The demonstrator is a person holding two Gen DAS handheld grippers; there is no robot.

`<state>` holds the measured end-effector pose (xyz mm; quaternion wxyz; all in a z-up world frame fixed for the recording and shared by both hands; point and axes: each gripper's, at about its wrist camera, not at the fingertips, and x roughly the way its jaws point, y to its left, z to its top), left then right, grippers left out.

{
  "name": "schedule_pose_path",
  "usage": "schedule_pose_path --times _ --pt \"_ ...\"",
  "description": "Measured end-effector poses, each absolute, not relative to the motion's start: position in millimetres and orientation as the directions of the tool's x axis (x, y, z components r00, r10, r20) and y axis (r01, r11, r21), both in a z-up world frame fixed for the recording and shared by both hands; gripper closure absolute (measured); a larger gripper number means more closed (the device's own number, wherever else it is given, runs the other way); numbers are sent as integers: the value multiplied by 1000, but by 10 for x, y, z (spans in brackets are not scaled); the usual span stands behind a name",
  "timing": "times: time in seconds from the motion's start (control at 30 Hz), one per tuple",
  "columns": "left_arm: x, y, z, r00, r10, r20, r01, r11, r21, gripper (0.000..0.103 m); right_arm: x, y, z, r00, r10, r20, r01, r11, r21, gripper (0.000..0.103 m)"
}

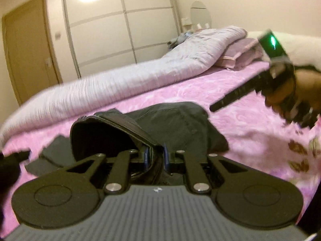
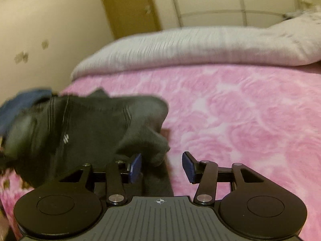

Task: Fold clothes

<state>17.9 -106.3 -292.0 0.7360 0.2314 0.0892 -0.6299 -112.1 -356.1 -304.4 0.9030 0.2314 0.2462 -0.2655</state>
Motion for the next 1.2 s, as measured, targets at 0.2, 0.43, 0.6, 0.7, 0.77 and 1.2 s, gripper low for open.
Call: schedule_pose_path --times 0.2,0.43,0.6,0.7,0.77,1.2 --pt "-626 -880 -3162 201 -887 -416 913 16 408 93 -1573 -2984 -2673 813 -340 -473 544 734 407 42" --pt "-951 -470 -3450 162 -863 -478 912 -53 406 81 -1181 -2244 -2506 829 -179 -530 371 885 281 20" --pt "-668 -11 -3388 125 -864 -488 947 -44 319 75 -689 -1868 -2694 789 -120 -602 293 935 198 20" --pt "-431 252 -3348 146 -863 -484 948 -18 317 74 -435 -1720 -2788 768 -132 -626 286 946 152 20" --pt "-241 401 -3324 177 -862 -474 945 15 327 74 -264 -1612 -2829 759 -139 -636 273 955 118 20" --pt "894 718 -3376 437 -759 -483 898 333 288 70 656 -1340 -3494 660 -223 -717 238 968 -82 63"
